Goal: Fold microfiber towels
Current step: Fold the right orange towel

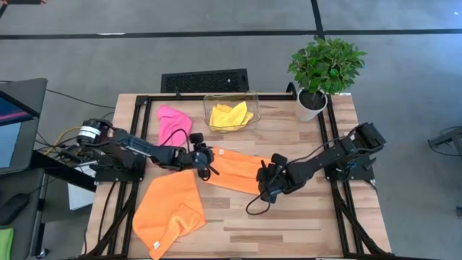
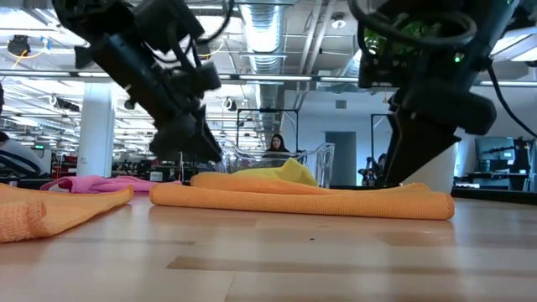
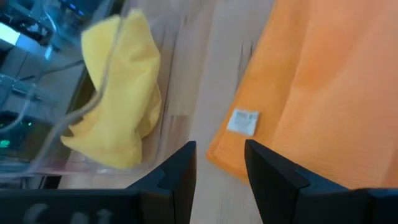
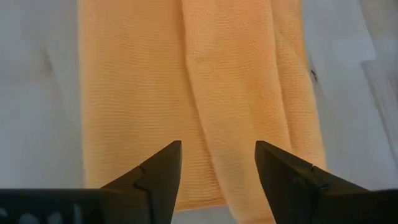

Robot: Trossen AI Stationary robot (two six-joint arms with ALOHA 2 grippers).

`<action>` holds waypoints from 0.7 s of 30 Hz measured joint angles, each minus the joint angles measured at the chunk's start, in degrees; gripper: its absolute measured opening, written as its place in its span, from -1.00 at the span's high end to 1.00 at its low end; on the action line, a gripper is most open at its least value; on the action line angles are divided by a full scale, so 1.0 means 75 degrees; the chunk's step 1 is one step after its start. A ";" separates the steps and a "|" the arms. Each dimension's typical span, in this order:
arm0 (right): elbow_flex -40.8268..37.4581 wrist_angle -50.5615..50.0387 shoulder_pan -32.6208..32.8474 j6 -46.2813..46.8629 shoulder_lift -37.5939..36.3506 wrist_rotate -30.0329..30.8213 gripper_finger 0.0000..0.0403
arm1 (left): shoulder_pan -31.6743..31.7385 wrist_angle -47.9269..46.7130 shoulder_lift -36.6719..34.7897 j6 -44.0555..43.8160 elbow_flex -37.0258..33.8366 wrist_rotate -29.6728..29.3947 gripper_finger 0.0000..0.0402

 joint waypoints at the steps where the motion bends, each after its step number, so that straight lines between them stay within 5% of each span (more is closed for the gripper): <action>1: -0.0075 0.0119 -0.0022 -0.0106 0.0000 -0.0005 -0.13 | -0.0058 0.0009 -0.0101 -0.0053 0.0000 0.0005 0.36; 12: -0.0655 0.0457 -0.0428 -0.0404 0.0006 0.0124 -0.10 | -0.0659 -0.0388 -0.0707 -0.0765 0.0000 0.0058 0.36; 21: -0.0716 0.0551 -0.0482 -0.0543 0.0006 0.0079 0.26 | -0.0869 -0.0385 -0.0707 -0.0921 0.0000 0.0058 0.36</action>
